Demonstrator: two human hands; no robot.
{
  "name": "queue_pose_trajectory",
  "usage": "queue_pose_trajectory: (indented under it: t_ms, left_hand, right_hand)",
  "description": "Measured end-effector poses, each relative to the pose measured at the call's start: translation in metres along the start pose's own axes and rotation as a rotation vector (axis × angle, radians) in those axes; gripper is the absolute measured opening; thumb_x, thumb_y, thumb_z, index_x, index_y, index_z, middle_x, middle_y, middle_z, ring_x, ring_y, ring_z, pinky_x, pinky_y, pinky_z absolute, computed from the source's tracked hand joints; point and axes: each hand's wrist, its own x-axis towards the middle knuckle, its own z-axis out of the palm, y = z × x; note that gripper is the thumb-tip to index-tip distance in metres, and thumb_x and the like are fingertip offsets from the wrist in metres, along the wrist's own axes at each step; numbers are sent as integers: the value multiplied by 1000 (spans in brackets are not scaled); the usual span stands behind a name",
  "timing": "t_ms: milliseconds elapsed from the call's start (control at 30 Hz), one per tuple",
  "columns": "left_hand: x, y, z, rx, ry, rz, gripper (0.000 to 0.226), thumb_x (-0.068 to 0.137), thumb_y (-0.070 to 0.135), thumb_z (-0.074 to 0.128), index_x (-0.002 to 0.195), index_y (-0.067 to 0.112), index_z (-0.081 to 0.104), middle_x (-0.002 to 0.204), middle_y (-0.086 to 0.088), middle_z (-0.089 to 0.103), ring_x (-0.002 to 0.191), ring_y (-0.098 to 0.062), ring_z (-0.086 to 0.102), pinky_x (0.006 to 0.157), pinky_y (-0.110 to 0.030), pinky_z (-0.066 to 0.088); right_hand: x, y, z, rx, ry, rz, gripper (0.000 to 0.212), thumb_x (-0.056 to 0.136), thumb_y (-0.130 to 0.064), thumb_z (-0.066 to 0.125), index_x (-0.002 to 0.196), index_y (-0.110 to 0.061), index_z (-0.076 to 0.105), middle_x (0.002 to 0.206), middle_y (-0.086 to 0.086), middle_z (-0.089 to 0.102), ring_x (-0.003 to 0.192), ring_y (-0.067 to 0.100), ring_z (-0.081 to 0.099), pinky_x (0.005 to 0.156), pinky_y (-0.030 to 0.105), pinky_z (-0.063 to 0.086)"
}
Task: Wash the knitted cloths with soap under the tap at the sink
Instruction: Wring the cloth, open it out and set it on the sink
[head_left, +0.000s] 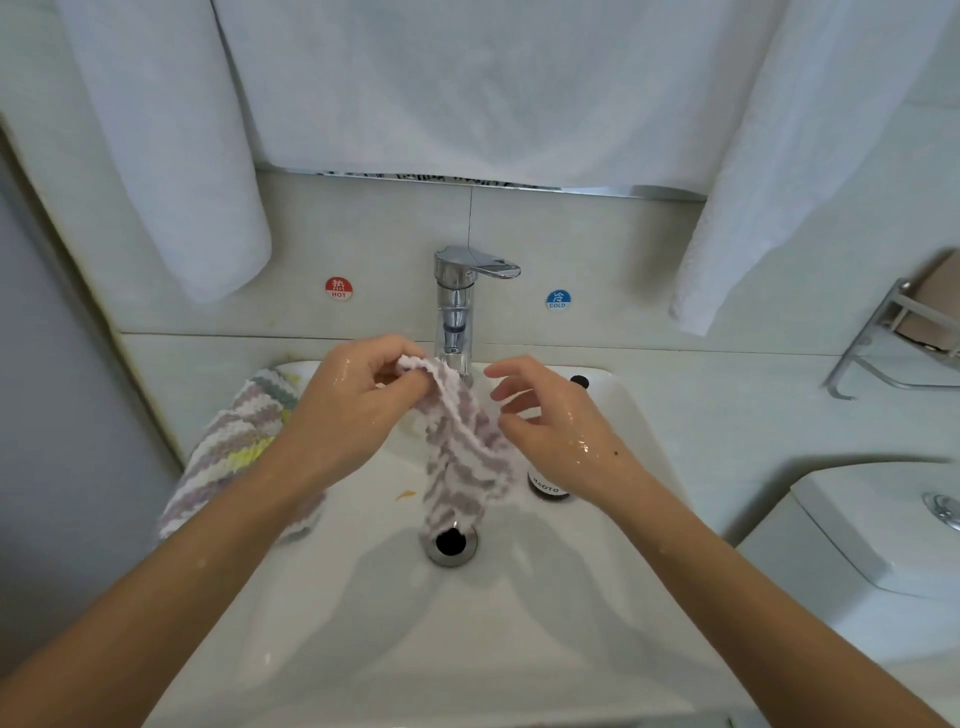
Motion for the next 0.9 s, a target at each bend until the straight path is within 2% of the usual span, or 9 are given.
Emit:
queue_pose_trajectory:
  t_ms: [100, 200, 300, 400, 467, 567, 667, 800, 900]
  left_hand:
    - [3, 2, -1, 63, 20, 7, 26, 73, 35, 56, 75, 11, 67, 70, -15, 64, 70, -37, 60, 72, -54, 50]
    - [5, 3, -2, 80, 19, -3, 35, 72, 37, 56, 76, 2, 62, 70, -24, 57, 60, -35, 53, 66, -55, 49]
    - [5, 3, -4, 18, -17, -21, 29, 79, 27, 59, 78, -2, 61, 67, -23, 58, 60, -36, 53, 63, -49, 48]
    - [5, 2, -9, 19, -46, -44, 18, 90, 6, 60, 79, -9, 61, 56, -6, 56, 53, -6, 52, 57, -17, 44]
    - [3, 1, -12, 35, -73, -65, 17, 90, 4, 58, 78, -8, 62, 57, -1, 54, 51, -3, 50, 52, -10, 41]
    - [4, -4, -17, 16, -82, -104, 17, 90, 4, 58, 78, -6, 62, 60, -2, 55, 54, -4, 53, 53, -13, 46]
    - [6, -12, -16, 18, -55, -145, 18, 91, 9, 59, 76, -1, 63, 61, 1, 55, 58, -6, 55, 60, -22, 54]
    - [6, -18, -14, 2, -30, -160, 26, 91, 12, 59, 74, -8, 55, 61, -4, 49, 58, -14, 45, 58, -25, 38]
    - [7, -18, -13, -53, -36, -212, 32, 93, 24, 60, 70, 2, 57, 68, -8, 50, 64, -19, 45, 66, -31, 34]
  right_hand:
    - [-5, -5, 8, 121, 73, -59, 12, 88, -25, 66, 94, -30, 58, 87, -12, 62, 85, 5, 60, 82, 30, 52]
    - [-12, -7, 17, 132, 20, -85, 27, 78, -53, 67, 91, -29, 61, 87, -11, 66, 87, 2, 62, 84, 25, 51]
    - [-11, -2, 27, 35, -41, -84, 27, 80, -42, 73, 98, -27, 62, 99, -12, 64, 99, 5, 58, 92, 33, 48]
    - [-7, 3, 35, 92, -69, -57, 44, 81, -34, 75, 120, -27, 55, 115, -13, 59, 108, 5, 54, 97, 28, 44]
    - [-4, 5, 38, 150, -91, -67, 45, 82, -31, 75, 122, -29, 55, 117, -15, 59, 109, 3, 53, 96, 23, 42]
    - [-3, 9, 41, 158, -66, -108, 18, 84, -26, 74, 95, -30, 62, 95, -17, 62, 95, 0, 56, 89, 18, 41]
    - [-4, 15, 41, 83, 19, -112, 6, 87, -27, 69, 88, -25, 64, 82, -15, 63, 82, 2, 59, 84, 28, 49]
    - [-9, 26, 42, -181, 165, -151, 36, 93, -34, 60, 62, -20, 50, 53, -10, 45, 55, 10, 44, 55, 29, 35]
    - [-9, 30, 35, -202, 300, -137, 39, 89, -42, 54, 63, -13, 57, 55, -4, 53, 55, 15, 48, 55, 28, 36]
